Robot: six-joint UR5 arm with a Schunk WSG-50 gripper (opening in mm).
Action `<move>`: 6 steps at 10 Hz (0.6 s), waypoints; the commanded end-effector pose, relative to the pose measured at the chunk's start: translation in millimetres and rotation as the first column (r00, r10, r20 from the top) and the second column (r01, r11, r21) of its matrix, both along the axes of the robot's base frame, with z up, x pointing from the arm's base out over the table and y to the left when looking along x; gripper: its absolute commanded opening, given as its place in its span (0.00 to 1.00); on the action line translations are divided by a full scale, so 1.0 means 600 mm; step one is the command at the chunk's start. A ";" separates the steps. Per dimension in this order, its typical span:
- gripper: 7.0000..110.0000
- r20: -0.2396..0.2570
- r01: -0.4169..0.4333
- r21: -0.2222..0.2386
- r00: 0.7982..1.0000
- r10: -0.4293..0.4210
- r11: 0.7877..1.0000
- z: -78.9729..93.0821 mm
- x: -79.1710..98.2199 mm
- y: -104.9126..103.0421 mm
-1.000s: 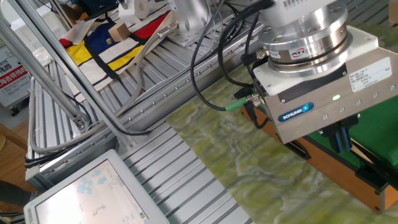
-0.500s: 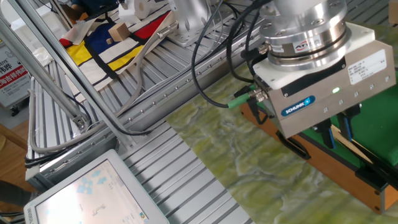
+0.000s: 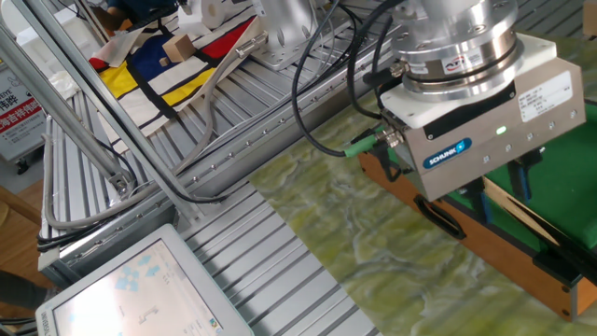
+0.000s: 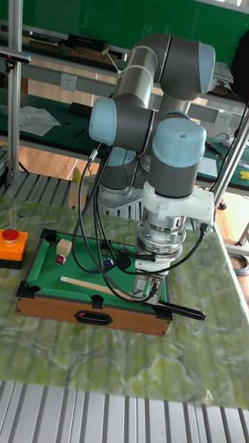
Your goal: Hit the pool ball
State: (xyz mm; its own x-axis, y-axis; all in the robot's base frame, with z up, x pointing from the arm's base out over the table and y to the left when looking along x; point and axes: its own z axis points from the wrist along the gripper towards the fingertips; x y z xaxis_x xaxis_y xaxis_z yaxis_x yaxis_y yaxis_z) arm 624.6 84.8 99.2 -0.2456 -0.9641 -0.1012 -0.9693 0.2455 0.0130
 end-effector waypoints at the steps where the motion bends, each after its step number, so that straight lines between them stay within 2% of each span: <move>1: 0.36 0.003 -0.040 -0.007 0.999 0.040 0.999 0.000 -0.006 -0.008; 3: 0.36 -0.015 -0.057 0.009 0.998 0.058 0.998 -0.004 -0.018 -0.001; 6: 0.36 -0.011 -0.083 0.004 0.996 0.083 0.997 -0.015 -0.041 -0.002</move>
